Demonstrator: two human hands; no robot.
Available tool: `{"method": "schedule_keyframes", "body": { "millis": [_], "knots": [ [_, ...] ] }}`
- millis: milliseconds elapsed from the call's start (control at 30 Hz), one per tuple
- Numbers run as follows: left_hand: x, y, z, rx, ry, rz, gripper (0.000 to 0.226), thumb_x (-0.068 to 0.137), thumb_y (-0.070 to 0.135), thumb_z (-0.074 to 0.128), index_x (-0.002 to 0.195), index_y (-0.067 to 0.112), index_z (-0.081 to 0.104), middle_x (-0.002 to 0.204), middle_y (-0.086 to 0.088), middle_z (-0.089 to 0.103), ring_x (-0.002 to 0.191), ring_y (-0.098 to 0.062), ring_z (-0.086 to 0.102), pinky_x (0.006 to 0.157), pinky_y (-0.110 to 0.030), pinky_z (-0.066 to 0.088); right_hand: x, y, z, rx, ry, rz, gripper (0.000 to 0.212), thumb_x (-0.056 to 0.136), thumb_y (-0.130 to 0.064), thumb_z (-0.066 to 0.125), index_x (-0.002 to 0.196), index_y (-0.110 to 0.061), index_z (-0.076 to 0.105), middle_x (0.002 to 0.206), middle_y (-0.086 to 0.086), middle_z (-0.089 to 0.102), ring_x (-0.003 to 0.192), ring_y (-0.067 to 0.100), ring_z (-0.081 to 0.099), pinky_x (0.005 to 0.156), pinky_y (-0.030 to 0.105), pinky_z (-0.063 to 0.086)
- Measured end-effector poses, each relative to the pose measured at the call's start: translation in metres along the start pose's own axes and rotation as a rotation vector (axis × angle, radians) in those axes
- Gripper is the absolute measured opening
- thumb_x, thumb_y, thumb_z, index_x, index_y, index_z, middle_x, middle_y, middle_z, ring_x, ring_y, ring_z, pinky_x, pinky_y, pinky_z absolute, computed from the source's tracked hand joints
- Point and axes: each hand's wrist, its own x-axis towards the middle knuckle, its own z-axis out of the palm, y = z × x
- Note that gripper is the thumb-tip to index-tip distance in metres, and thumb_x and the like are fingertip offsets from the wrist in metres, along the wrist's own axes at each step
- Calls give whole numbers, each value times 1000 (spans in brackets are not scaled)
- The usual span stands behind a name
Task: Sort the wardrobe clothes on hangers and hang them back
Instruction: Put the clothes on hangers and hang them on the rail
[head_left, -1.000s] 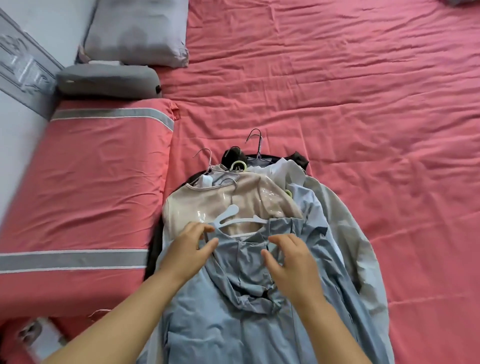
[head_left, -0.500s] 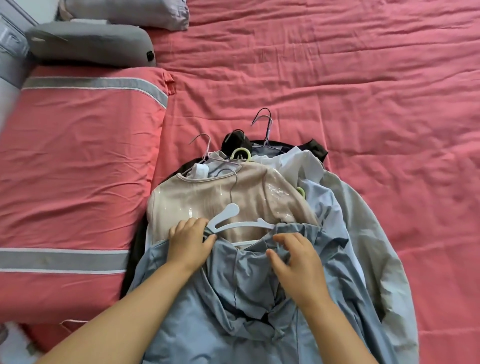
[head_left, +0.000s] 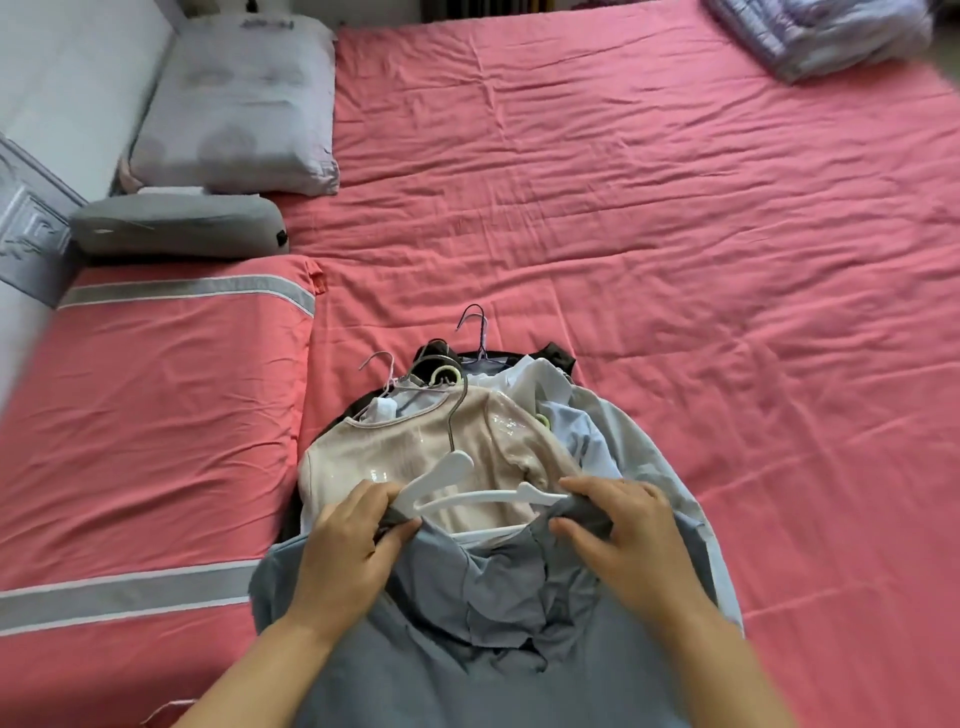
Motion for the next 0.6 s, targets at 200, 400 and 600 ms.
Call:
{"method": "schedule_keyframes", "body": {
  "millis": [200, 400, 600],
  "knots": [
    [-7, 57, -50, -170, 21, 266, 26, 84, 40, 54, 106, 26, 57, 88, 12, 60, 78, -7, 57, 71, -28, 46, -77, -61, -68, -66, 227, 64, 27, 67, -43, 66, 90, -30, 70, 79, -18, 70, 76, 8, 65, 75, 42, 50],
    [-26, 128, -92, -346, -87, 618, 24, 85, 39, 55, 106, 28, 59, 95, 16, 59, 87, -10, 58, 77, -32, 48, -213, -142, -109, -216, 570, 249, 26, 69, -53, 61, 79, -31, 69, 67, -19, 64, 68, 8, 62, 68, 36, 46],
    [-73, 206, -115, -481, -234, 939, 31, 82, 40, 57, 111, 30, 59, 95, 16, 59, 84, -15, 60, 77, -44, 47, -356, -226, -115, -382, 774, 541, 36, 69, -59, 59, 67, -23, 59, 52, -6, 54, 58, 20, 53, 55, 32, 40]
  ]
}}
